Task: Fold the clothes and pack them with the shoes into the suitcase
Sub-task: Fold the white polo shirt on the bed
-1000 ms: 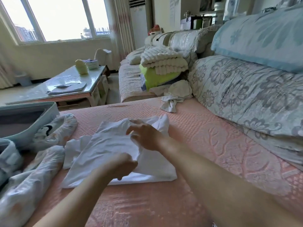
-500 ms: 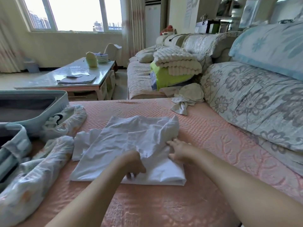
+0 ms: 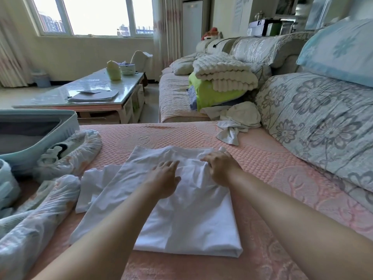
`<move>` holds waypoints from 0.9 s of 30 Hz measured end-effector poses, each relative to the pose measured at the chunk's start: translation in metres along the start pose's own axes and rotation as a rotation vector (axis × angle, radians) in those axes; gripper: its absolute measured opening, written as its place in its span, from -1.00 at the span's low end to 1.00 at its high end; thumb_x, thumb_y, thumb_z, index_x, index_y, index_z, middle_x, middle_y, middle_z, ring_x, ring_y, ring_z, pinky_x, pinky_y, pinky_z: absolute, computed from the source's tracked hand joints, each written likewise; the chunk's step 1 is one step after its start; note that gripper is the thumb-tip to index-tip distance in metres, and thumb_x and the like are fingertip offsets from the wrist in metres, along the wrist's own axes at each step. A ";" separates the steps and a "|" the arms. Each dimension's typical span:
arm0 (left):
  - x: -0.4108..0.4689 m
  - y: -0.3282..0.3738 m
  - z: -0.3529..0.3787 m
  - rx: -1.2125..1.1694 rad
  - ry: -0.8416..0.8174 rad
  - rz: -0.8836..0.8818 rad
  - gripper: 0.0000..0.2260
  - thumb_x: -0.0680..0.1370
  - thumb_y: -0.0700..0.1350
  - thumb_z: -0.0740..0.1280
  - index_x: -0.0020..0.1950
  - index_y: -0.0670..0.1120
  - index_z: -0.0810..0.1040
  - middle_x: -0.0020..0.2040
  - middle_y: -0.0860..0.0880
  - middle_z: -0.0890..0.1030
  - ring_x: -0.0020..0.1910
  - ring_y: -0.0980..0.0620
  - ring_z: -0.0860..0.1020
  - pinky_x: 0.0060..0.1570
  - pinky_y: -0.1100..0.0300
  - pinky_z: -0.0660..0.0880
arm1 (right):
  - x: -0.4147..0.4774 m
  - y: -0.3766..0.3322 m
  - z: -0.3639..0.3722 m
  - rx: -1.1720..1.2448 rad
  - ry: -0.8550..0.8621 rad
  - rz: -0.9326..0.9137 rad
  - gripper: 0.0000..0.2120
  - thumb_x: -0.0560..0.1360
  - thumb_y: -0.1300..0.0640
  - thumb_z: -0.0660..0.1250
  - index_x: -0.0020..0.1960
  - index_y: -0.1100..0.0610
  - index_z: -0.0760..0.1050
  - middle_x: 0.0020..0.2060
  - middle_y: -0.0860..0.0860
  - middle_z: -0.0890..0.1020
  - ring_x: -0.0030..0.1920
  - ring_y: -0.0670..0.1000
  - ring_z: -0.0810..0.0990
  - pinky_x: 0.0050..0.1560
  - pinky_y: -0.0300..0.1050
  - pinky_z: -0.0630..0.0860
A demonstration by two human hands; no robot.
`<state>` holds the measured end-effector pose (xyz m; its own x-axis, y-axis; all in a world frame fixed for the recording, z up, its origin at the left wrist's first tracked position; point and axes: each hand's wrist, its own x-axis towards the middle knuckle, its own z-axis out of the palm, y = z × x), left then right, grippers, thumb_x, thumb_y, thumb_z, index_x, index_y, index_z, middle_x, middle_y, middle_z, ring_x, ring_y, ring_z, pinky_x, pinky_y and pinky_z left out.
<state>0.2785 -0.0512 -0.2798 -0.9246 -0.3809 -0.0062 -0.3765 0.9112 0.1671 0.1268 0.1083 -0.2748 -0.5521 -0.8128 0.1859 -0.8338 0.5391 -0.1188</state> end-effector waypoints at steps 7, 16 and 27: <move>0.008 0.005 -0.011 -0.172 0.045 0.021 -0.68 0.51 -0.09 0.27 0.24 0.15 0.55 0.07 0.07 0.64 0.01 0.01 0.57 0.03 0.14 0.51 | -0.001 0.022 -0.013 -0.108 -0.123 -0.015 -0.31 0.38 0.17 0.32 0.49 -0.15 0.36 0.27 0.00 0.47 0.33 0.10 0.35 0.37 0.00 0.18; -0.012 0.058 -0.019 -0.356 -0.238 0.245 -0.88 0.42 -0.05 0.39 -0.16 0.19 0.58 -0.04 0.14 0.54 0.00 0.06 0.55 0.08 0.12 0.56 | -0.033 0.065 -0.013 0.063 -0.180 0.104 -0.83 0.44 0.13 0.34 -0.20 -0.14 0.47 0.13 -0.07 0.51 0.18 0.05 0.45 0.20 -0.07 0.35; 0.000 0.063 -0.003 -0.606 -0.213 0.124 -0.88 0.44 -0.11 0.41 -0.24 0.12 0.62 -0.30 0.18 0.60 -0.33 0.19 0.52 -0.31 0.33 0.43 | 0.001 0.054 -0.020 0.068 -0.197 0.061 -0.34 0.46 0.42 0.25 0.39 -0.17 0.48 0.42 -0.14 0.37 0.26 0.00 0.51 0.13 -0.11 0.49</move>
<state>0.2553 0.0060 -0.2665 -0.9737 -0.1826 -0.1361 -0.2247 0.6730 0.7047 0.0811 0.1414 -0.2613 -0.5857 -0.8103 -0.0169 -0.7936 0.5776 -0.1912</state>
